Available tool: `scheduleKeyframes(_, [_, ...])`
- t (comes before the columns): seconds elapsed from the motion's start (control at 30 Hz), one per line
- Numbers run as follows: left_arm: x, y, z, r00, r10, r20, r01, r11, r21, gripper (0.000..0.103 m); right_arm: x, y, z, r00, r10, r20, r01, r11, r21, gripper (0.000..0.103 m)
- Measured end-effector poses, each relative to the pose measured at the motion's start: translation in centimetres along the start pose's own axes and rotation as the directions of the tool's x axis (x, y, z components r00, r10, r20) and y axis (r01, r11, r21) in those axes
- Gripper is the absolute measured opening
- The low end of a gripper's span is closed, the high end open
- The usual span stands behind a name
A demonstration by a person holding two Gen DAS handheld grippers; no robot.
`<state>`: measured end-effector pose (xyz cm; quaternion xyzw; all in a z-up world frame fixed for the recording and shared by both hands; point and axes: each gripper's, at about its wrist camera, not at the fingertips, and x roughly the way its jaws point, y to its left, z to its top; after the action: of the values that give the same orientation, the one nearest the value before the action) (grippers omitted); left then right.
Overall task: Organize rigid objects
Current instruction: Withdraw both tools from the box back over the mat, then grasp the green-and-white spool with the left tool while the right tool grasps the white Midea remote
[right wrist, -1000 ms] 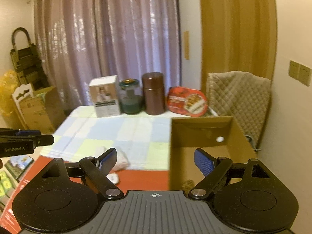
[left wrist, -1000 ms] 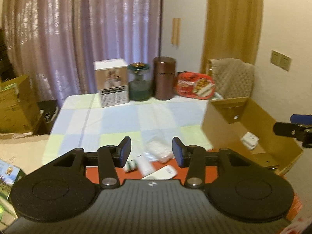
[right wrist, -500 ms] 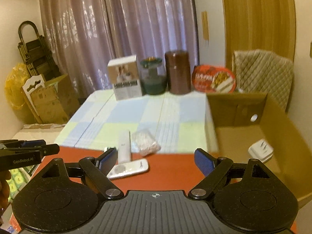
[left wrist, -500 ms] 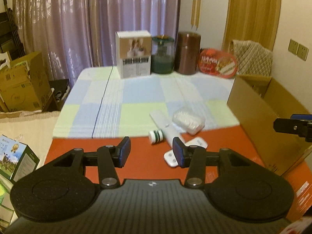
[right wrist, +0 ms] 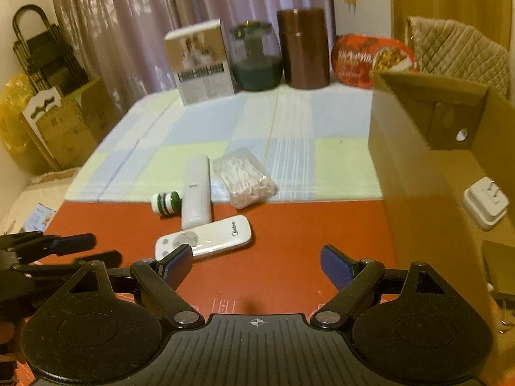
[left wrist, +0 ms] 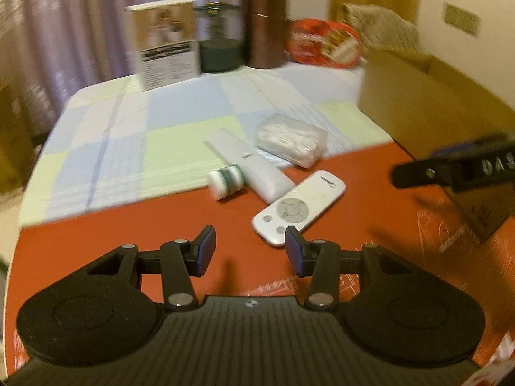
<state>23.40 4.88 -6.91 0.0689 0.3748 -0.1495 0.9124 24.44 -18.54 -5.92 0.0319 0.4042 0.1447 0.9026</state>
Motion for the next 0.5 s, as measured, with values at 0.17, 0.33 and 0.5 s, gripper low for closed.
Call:
scheduleKeyframes(0.17, [3.4, -0.6, 0.4, 0.997, -0.077, -0.027, 0.08, 0.991, 0.104, 0.042, 2.4, 0.2, 0.9, 1.0, 0.003, -0.025, -0.004, 1.0, -0.015, 0.084])
scheduleKeyframes(0.33, [5.9, -1.2, 0.5, 0.991, -0.127, -0.052, 0.133, 0.982, 0.136, 0.042, 3.6, -0.6, 1.3, 0.999, -0.011, -0.049, 0.011, 1.0, 0.004, 0.084])
scheduleKeyframes(0.5, [5.7, -3.1, 0.0, 0.972, -0.223, -0.068, 0.231, 0.959, 0.162, 0.042, 3.4, -1.2, 1.5, 0.998, -0.013, -0.055, 0.014, 1.0, 0.019, 0.084])
